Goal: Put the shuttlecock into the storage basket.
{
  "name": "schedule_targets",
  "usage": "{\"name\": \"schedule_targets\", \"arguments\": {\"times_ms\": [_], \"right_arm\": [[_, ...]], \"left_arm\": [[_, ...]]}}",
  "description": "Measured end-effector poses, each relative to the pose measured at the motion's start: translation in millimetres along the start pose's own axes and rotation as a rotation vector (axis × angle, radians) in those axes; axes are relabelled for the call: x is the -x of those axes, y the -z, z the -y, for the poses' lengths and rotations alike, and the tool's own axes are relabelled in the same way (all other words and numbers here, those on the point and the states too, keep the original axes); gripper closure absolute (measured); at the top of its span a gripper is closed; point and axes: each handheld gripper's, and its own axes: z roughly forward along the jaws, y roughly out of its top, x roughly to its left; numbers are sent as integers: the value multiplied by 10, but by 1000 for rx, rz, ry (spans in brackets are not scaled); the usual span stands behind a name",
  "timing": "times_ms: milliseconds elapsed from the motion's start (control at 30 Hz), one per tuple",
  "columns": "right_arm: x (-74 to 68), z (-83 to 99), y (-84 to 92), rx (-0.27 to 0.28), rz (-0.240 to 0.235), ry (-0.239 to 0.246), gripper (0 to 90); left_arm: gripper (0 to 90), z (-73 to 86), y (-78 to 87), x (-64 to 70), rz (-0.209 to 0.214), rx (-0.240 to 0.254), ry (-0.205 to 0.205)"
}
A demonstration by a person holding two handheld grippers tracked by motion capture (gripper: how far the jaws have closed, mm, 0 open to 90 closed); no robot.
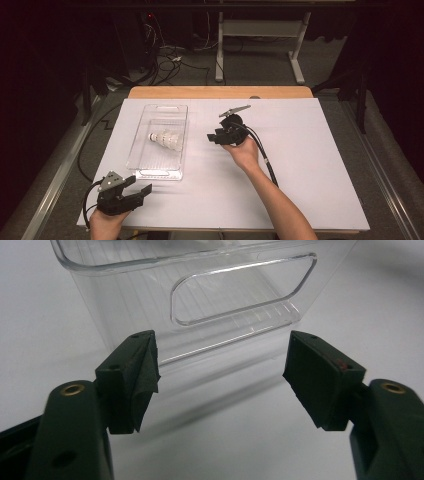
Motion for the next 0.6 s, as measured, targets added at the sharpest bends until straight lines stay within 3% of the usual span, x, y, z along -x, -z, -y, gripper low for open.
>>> {"name": "schedule_targets", "arguments": {"times_ms": [600], "right_arm": [[79, 105, 55, 0, 6, -10, 572]], "left_arm": [[308, -1, -3, 0, -1, -1, 1]]}}
